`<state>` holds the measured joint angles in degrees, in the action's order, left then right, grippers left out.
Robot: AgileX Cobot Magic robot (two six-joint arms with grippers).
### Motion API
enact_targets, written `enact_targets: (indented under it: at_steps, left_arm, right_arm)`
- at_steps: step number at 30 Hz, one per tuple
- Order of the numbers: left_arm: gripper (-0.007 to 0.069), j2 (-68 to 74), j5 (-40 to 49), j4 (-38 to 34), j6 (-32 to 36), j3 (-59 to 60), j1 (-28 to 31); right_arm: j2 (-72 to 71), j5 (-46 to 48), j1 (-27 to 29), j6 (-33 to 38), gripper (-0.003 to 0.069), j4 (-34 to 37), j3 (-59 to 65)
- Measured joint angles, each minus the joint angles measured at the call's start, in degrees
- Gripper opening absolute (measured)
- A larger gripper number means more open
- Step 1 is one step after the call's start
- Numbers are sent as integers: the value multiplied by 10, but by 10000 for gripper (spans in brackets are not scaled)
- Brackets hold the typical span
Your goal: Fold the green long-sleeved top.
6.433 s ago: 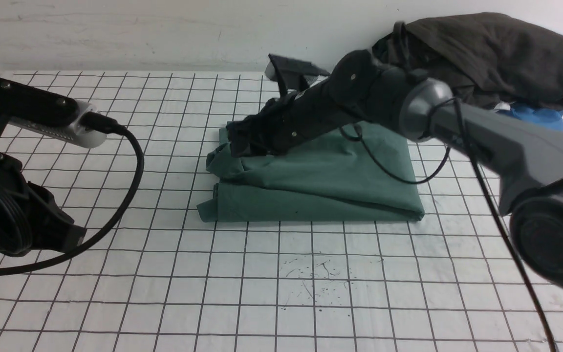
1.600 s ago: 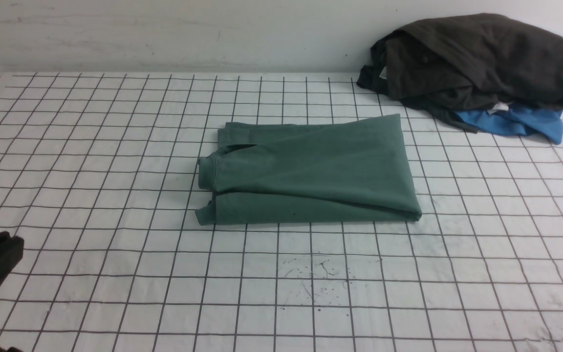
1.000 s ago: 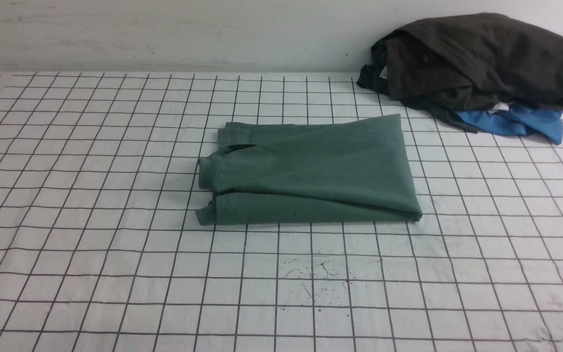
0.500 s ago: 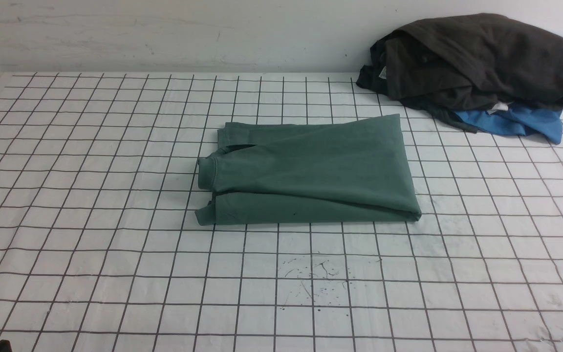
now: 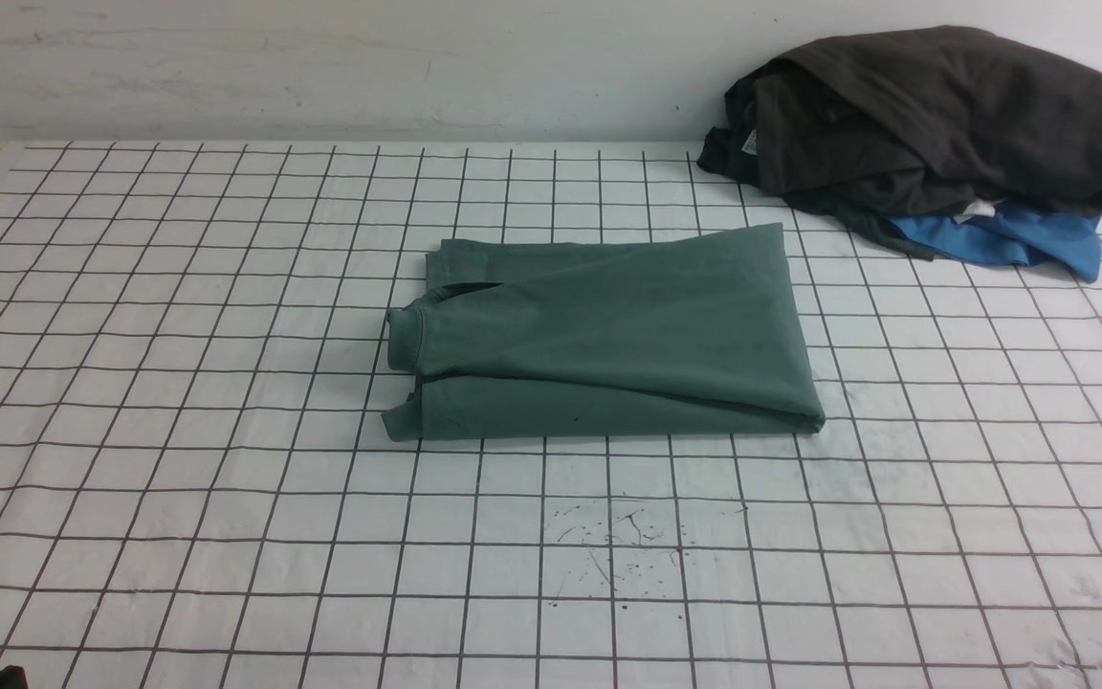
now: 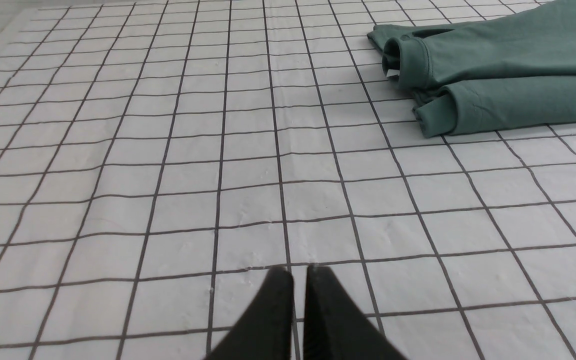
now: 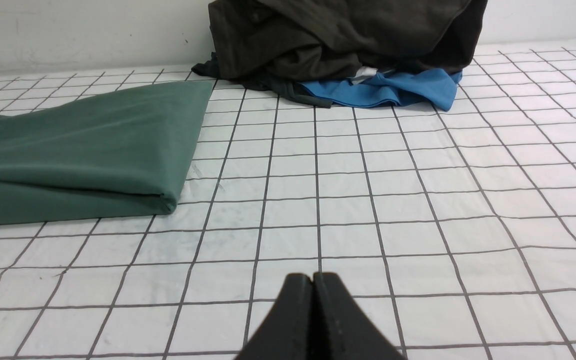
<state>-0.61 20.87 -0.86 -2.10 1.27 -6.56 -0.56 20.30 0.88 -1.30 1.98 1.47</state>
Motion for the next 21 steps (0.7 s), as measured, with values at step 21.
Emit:
enact_targets:
  at_steps: [21]
  left_arm:
    - [15, 0, 0, 0, 0, 0, 0]
  right_arm:
    - [0, 0, 0, 0, -13, 0, 0]
